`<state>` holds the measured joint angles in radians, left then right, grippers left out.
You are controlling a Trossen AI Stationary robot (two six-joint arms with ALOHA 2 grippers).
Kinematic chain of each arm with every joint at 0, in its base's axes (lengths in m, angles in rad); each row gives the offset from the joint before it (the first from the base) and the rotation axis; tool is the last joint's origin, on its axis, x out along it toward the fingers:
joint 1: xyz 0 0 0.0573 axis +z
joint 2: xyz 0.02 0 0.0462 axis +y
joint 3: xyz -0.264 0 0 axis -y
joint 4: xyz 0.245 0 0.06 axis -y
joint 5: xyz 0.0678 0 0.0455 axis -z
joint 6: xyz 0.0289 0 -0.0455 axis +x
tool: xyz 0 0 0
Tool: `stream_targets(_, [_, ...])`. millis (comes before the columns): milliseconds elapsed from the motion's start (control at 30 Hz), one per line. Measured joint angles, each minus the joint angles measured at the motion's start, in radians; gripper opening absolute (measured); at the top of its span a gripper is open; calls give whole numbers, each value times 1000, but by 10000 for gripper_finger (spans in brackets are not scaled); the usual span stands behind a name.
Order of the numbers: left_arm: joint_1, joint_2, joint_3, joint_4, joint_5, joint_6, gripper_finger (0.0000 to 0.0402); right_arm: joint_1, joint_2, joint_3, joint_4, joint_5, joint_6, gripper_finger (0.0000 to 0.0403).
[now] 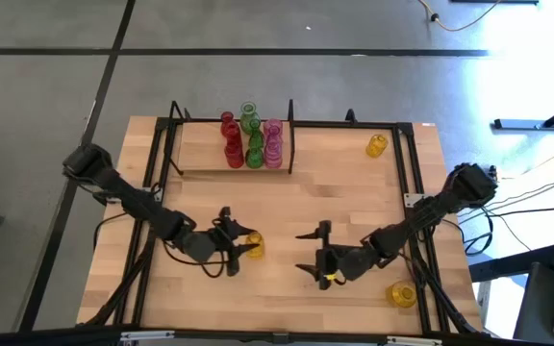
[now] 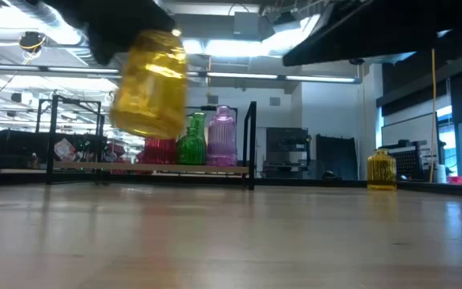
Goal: Sort vases onto shelf
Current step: Put the middle yellow vase on the shelf
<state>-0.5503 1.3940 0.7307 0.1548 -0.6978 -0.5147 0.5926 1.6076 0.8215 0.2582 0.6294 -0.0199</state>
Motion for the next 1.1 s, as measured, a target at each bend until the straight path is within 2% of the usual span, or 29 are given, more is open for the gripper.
stream_targets(200, [-25, -151, 2, -219, -17, -130, 150, 13, -12, -15, -126, -10, 142, 363])
stream_targets(333, [-35, -217, 66, -464, -31, -237, 150, 24, -12, -111, -25, -2, 198, 363])
stream_targets(533, [-32, -234, 246, -860, -83, -372, 150, 23, -11, -268, 191, -5, 263, 363])
stream_targets(700, [-4, -235, 363, -1132, -201, -484, 150, 23, -12, -343, 308, -10, 278, 363])
stream_targets(800, [36, -243, 377, -1192, -291, -504, 150, 23, -12, -351, 328, -20, 278, 363])
stream_targets(967, [170, -251, 377, -1218, -308, -499, 150, 23, -12, -352, 326, -20, 278, 363])
stream_targets(1100, [308, -251, 377, -1220, -282, -490, 151, 23, -12, -352, 326, -20, 265, 363])
